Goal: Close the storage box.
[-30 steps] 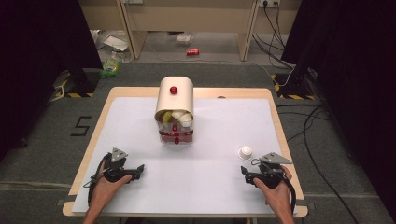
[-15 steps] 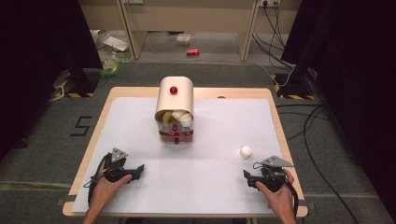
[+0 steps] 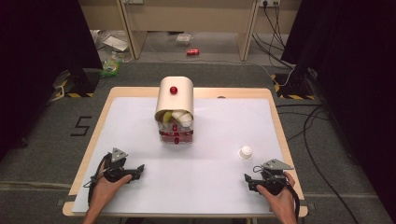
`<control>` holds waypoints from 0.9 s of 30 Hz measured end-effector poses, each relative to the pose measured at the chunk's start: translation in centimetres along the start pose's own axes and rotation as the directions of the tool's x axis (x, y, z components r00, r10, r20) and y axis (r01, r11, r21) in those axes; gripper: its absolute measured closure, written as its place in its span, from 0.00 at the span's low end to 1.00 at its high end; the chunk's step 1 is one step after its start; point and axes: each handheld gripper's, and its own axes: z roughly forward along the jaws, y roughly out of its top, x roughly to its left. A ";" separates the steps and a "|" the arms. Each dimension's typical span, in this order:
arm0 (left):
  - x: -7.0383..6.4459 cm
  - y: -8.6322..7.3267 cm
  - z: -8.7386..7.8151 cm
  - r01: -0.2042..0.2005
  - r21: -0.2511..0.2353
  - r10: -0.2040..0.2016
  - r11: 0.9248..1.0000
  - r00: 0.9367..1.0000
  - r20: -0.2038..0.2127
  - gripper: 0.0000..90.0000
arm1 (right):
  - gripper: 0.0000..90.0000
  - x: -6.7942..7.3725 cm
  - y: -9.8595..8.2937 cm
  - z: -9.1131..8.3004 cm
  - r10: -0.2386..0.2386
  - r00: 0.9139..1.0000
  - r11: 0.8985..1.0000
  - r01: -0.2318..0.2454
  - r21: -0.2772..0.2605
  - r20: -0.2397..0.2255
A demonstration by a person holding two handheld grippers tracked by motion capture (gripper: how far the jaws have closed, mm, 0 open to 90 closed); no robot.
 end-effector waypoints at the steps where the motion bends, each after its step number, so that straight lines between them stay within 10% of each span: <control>1: 0.0 0.0 0.0 0.000 0.000 0.000 1.000 1.000 0.000 0.07 | 0.18 0.0 -0.1 0.0 -0.003 1.000 1.000 0.003 0.001 0.000; 27: 0.0 0.0 0.0 0.000 0.000 0.000 1.000 1.000 -0.001 0.07 | 0.17 -0.6 -1.7 0.0 -0.026 1.000 1.000 0.026 0.000 0.009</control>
